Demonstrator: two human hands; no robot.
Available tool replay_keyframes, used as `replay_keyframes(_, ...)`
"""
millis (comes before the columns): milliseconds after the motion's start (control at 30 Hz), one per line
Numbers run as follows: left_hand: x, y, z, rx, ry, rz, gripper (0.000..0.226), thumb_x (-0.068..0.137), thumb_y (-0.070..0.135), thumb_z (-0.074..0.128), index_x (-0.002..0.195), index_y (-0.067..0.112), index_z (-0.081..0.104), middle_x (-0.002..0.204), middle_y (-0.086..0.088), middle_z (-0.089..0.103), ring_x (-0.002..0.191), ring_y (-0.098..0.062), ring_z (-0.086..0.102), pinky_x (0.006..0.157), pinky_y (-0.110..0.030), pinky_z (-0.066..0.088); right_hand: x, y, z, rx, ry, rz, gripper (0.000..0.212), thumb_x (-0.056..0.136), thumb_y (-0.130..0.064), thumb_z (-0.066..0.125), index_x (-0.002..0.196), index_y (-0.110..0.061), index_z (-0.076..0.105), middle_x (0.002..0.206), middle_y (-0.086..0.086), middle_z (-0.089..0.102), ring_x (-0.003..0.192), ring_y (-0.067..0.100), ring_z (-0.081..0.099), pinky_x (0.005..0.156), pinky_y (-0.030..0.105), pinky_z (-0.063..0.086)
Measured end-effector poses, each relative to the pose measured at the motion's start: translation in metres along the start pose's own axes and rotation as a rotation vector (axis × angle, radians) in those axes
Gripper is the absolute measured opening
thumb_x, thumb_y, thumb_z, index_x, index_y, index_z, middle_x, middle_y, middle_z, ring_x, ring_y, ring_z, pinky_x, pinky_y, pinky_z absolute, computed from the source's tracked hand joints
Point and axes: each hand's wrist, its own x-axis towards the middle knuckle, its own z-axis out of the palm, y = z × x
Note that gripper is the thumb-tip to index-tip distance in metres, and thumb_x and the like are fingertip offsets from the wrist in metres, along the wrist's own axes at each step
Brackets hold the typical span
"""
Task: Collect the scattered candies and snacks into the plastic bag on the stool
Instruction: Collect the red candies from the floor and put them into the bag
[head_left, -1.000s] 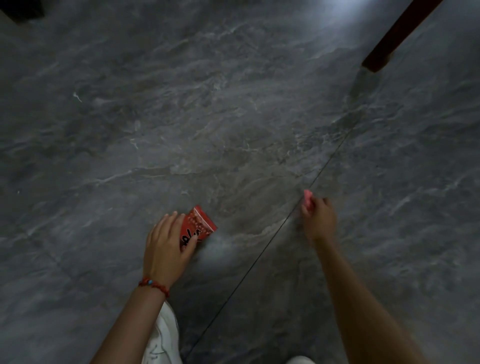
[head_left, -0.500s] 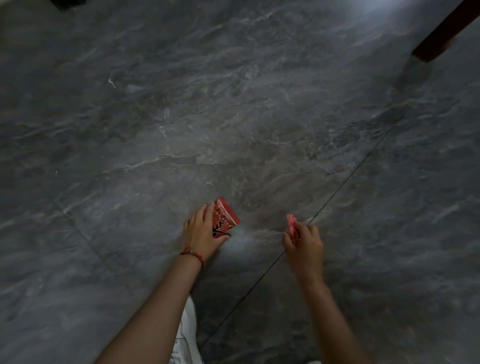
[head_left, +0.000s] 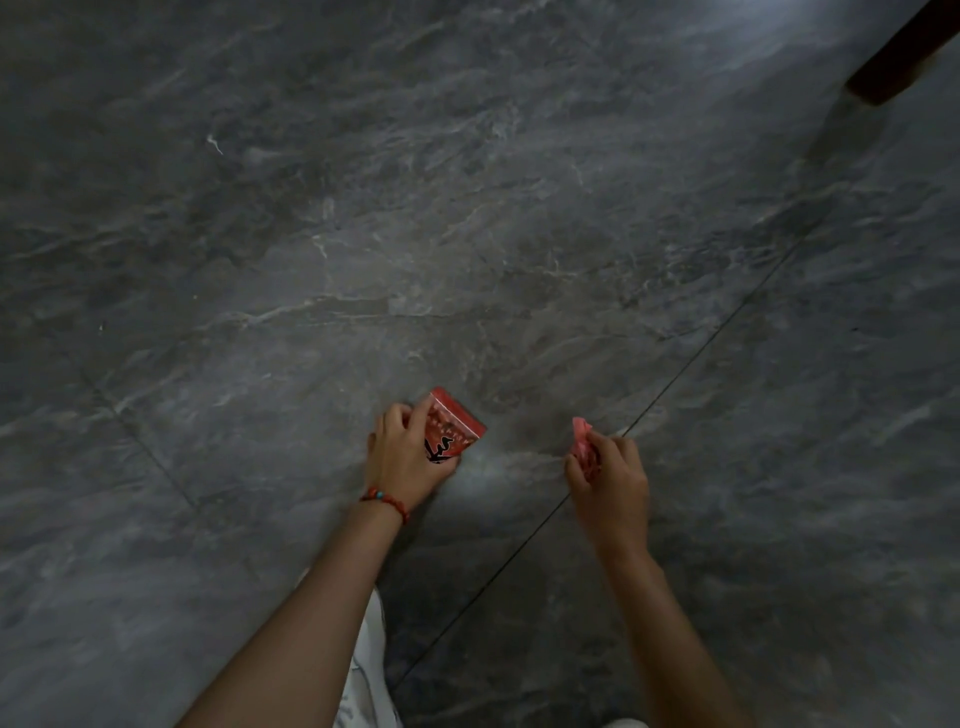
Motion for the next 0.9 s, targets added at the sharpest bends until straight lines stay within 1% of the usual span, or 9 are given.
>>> replay_keyframes(100, -0.004, 0.015, -0.010, -0.079, 0.097, 0.027, 0.078, 0.049, 0.036, 0.082, 0.116, 0.008, 0.054, 0.089, -0.019, 0.052, 0.078, -0.037, 0.055, 0.068, -0.045, 0.048, 0.000, -0.005, -0.005, 0.011, -0.024, 0.027, 0.027, 0.074, -0.002, 0.069, 0.101, 0.001, 0.063, 0.088, 0.017, 0.056, 0.071, 0.027, 0.056, 0.064, 0.030, 0.042)
replay_keyframes(133, -0.006, 0.022, -0.017, -0.100, 0.119, 0.040, 0.077, 0.050, 0.036, 0.082, 0.116, 0.007, 0.054, 0.089, -0.019, 0.052, 0.077, -0.036, 0.055, 0.067, -0.045, 0.049, -0.001, -0.008, -0.009, 0.005, -0.029, 0.030, 0.027, 0.075, -0.003, 0.069, 0.101, 0.001, 0.063, 0.089, 0.017, 0.056, 0.071, 0.027, 0.056, 0.065, 0.030, 0.043)
replay_keyframes(200, -0.011, 0.039, -0.037, -0.130, 0.152, 0.067, 0.078, 0.049, 0.029, 0.086, 0.117, 0.005, 0.055, 0.092, -0.018, 0.052, 0.077, -0.034, 0.057, 0.067, -0.045, 0.050, -0.002, -0.019, -0.020, 0.002, -0.035, 0.051, 0.026, 0.076, -0.004, 0.068, 0.102, 0.000, 0.063, 0.090, 0.017, 0.056, 0.073, 0.026, 0.056, 0.067, 0.030, 0.043)
replay_keyframes(300, -0.019, 0.066, -0.073, -0.142, 0.187, 0.126, 0.080, 0.048, 0.024, 0.089, 0.118, 0.005, 0.054, 0.094, -0.018, 0.052, 0.076, -0.031, 0.058, 0.067, -0.042, 0.049, -0.004, -0.038, -0.042, -0.012, -0.021, 0.053, 0.025, 0.076, -0.004, 0.067, 0.101, 0.000, 0.063, 0.090, 0.017, 0.056, 0.073, 0.027, 0.056, 0.068, 0.029, 0.042)
replay_keyframes(433, -0.028, 0.091, -0.120, -0.122, 0.195, 0.216, 0.084, 0.049, 0.026, 0.088, 0.120, 0.015, 0.044, 0.096, -0.017, 0.053, 0.077, -0.028, 0.058, 0.067, -0.041, 0.050, -0.006, -0.066, -0.074, -0.044, 0.000, 0.052, 0.025, 0.076, -0.003, 0.067, 0.101, 0.001, 0.064, 0.090, 0.018, 0.057, 0.073, 0.027, 0.056, 0.067, 0.025, 0.038)
replay_keyframes(533, -0.034, 0.100, -0.153, -0.101, 0.184, 0.235, 0.085, 0.050, 0.026, 0.088, 0.120, 0.016, 0.042, 0.095, -0.017, 0.053, 0.077, -0.028, 0.058, 0.065, -0.042, 0.052, -0.009, -0.088, -0.100, -0.058, 0.022, 0.073, 0.022, 0.078, -0.004, 0.066, 0.100, -0.001, 0.064, 0.090, 0.017, 0.057, 0.073, 0.026, 0.055, 0.066, 0.024, 0.035)
replay_keyframes(633, -0.045, 0.110, -0.189, -0.073, 0.162, 0.234, 0.085, 0.048, 0.024, 0.088, 0.120, 0.013, 0.045, 0.095, -0.018, 0.053, 0.076, -0.029, 0.058, 0.065, -0.042, 0.052, -0.016, -0.114, -0.129, -0.057, 0.040, 0.067, 0.022, 0.078, -0.003, 0.066, 0.099, 0.000, 0.065, 0.089, 0.017, 0.057, 0.070, 0.023, 0.053, 0.065, 0.023, 0.033)
replay_keyframes(767, -0.065, 0.128, -0.246, -0.060, 0.130, 0.213, 0.079, 0.049, 0.025, 0.088, 0.117, 0.003, 0.054, 0.093, -0.019, 0.054, 0.075, -0.031, 0.058, 0.066, -0.044, 0.051, -0.030, -0.151, -0.179, -0.076, 0.031, 0.095, 0.022, 0.078, -0.005, 0.066, 0.100, -0.001, 0.064, 0.090, 0.018, 0.057, 0.071, 0.027, 0.054, 0.066, 0.026, 0.034)
replay_keyframes(900, -0.092, 0.147, -0.311, -0.052, 0.122, 0.189, 0.078, 0.049, 0.024, 0.088, 0.116, 0.002, 0.055, 0.094, -0.019, 0.054, 0.077, -0.032, 0.058, 0.069, -0.044, 0.048, -0.051, -0.198, -0.234, -0.099, 0.013, 0.068, 0.022, 0.078, -0.004, 0.067, 0.099, -0.001, 0.064, 0.088, 0.017, 0.057, 0.071, 0.026, 0.054, 0.065, 0.027, 0.036)
